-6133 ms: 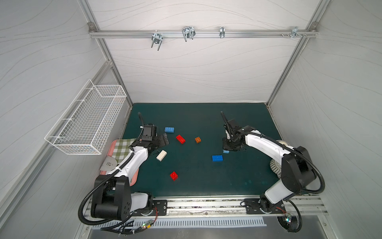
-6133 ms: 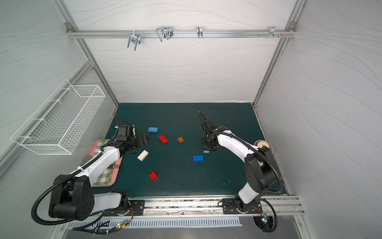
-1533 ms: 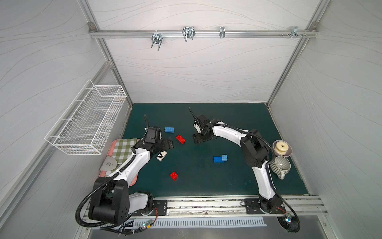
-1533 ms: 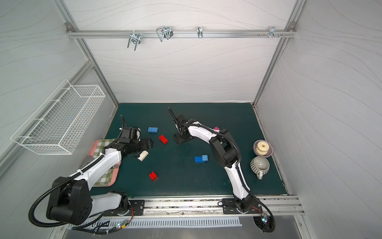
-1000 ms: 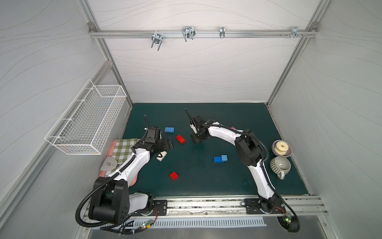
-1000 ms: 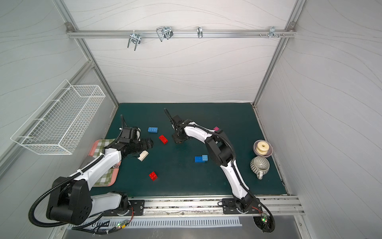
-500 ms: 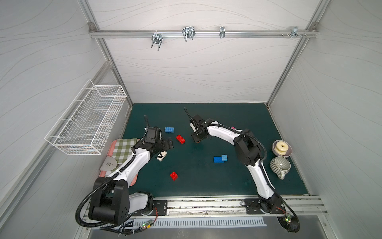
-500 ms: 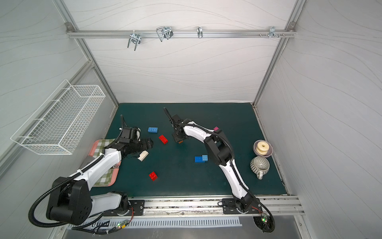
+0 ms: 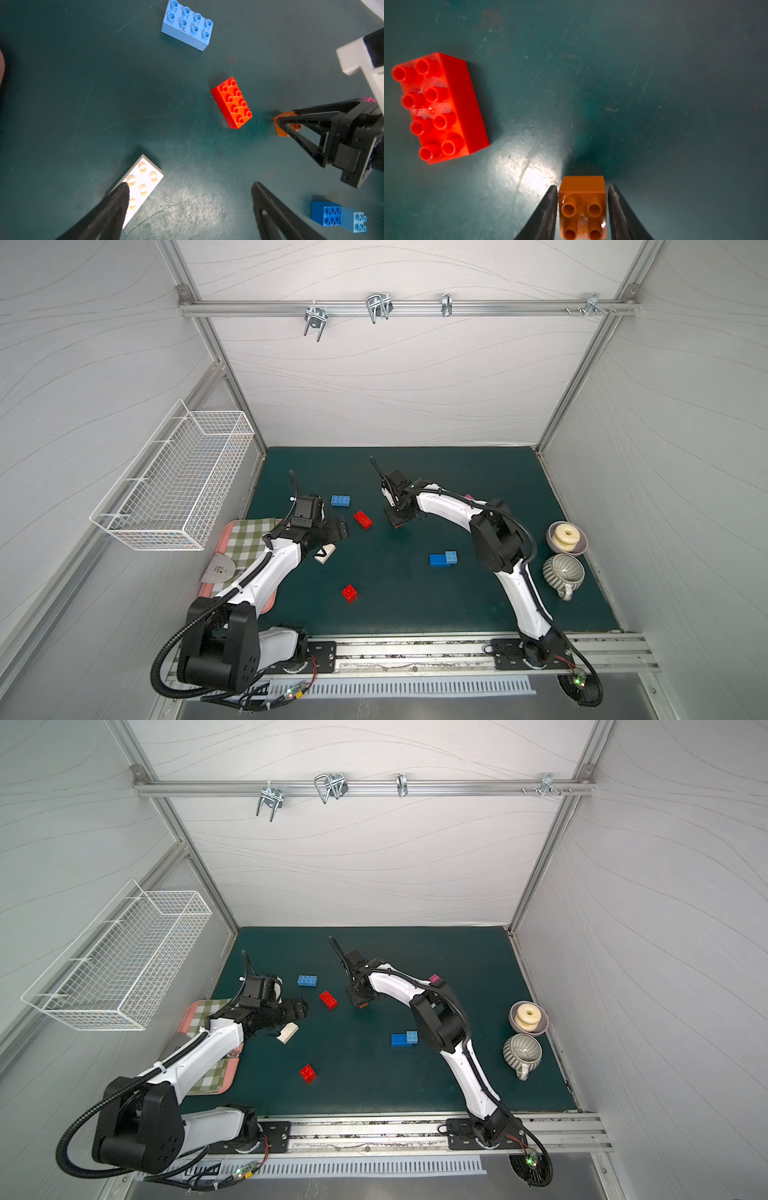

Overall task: Assemble a carrot with lego
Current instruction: Pick up the lego brick from the center of the board, then assemble the lego brick with the lego brick.

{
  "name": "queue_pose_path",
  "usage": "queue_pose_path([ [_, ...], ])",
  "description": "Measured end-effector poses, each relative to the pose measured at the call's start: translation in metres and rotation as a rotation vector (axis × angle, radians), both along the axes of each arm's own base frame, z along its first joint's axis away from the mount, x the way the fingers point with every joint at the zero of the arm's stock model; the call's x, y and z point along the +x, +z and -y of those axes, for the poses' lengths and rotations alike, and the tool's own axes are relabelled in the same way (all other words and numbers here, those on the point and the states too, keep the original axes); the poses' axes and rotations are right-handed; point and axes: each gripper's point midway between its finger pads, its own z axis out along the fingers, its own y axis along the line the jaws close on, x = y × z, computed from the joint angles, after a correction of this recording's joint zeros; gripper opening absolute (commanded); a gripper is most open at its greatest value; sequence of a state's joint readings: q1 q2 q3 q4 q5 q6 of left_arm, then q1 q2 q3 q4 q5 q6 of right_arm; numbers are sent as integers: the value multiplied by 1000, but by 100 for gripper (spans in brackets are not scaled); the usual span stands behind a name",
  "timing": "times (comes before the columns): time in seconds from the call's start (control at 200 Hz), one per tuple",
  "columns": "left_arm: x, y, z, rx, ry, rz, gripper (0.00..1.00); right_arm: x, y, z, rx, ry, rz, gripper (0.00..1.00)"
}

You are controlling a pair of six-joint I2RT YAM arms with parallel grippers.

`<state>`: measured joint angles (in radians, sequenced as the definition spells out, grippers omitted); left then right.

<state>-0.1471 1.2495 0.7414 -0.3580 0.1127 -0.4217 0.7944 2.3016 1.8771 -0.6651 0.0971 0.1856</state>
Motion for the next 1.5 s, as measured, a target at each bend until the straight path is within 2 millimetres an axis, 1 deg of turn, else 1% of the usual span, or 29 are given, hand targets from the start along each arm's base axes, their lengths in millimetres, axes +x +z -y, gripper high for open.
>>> queue_pose_path([
  [0.305, 0, 0, 0, 0, 0, 0, 92, 0, -4, 0, -6, 1, -6, 41],
  [0.38, 0, 0, 0, 0, 0, 0, 92, -1, -6, 0, -10, 1, -11, 40],
  [0.445, 0, 0, 0, 0, 0, 0, 92, -1, -8, 1, -13, -1, -14, 35],
  [0.715, 0, 1, 0, 0, 0, 2, 92, 2, -7, 2, -21, -12, -4, 33],
  [0.82, 0, 1, 0, 0, 1, 3, 92, 3, -6, 8, -21, -41, -11, 32],
  [0.905, 0, 1, 0, 1, 1, 3, 92, 1, 1, 17, -18, -81, -19, 31],
  [1.051, 0, 1, -1, 3, 2, 3, 92, -16, 22, 42, -5, -167, -43, 29],
  [1.101, 0, 1, -1, 3, 2, 3, 92, -25, 32, 52, 5, -202, -52, 28],
  [1.206, 0, 1, -1, 3, 2, 3, 92, -46, 45, 72, 15, -267, -73, 27],
  [1.346, 0, 1, -1, 3, 2, 3, 92, -77, 48, 95, -7, -329, -99, 25],
  [1.501, 0, 1, -1, 2, 2, 3, 92, -104, 44, 112, -38, -376, -119, 25],
])
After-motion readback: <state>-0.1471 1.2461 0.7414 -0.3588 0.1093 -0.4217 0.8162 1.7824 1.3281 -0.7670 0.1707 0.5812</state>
